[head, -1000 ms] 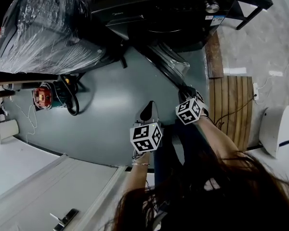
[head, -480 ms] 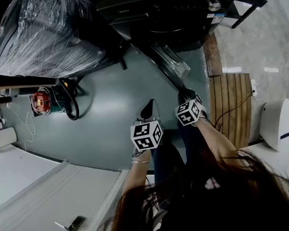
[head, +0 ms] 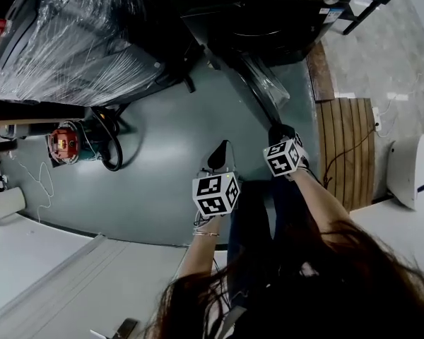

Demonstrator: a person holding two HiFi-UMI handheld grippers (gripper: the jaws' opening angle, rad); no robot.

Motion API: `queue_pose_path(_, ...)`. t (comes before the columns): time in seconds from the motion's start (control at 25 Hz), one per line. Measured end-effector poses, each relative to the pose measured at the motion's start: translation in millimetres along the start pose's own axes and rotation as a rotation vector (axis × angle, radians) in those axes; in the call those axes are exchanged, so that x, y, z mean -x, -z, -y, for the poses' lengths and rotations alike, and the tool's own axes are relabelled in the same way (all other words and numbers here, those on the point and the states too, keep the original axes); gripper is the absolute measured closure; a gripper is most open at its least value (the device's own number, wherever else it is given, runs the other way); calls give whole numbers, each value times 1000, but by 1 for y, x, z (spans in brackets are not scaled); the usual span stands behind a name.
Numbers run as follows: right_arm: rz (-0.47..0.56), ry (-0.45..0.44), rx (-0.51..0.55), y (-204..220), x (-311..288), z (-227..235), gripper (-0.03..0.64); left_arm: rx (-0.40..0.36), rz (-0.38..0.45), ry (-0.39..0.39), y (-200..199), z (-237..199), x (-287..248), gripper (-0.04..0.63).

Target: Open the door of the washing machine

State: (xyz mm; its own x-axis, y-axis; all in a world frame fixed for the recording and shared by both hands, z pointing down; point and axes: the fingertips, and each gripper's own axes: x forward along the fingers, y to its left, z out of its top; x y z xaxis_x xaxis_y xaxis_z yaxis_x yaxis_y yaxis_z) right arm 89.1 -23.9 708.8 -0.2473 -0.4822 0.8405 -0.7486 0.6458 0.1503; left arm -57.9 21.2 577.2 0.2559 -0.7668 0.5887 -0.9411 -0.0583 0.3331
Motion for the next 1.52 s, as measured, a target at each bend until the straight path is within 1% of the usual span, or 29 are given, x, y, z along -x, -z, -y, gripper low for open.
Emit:
queue_pose_path(0.32,-10,38,-61,-8,0,-52,535,-28,-12,30,15,-46,37,583)
queue_pose_path(0.52,-25,42,-94,-15,-2,-82,534,-20,-12,41,21,-67,56,582)
queue_pose_path(0.68,-27,46,-130,-20,-3,-99,534,-8,-14,30,30,-79,67,583)
queue_pose_path(1.0,-18,51,-184,-28,-3,-118,534,34,-6,-27,30,-95,76,583)
queue_pose_path(1.36,-22,13,-242,-34,-5,-135,531,93,26,-135,21,-106,78,582)
queue_pose_path(1.52,-11,-3,-246,-39,-6,-147,528,121,33,-181,23,-115,81,583)
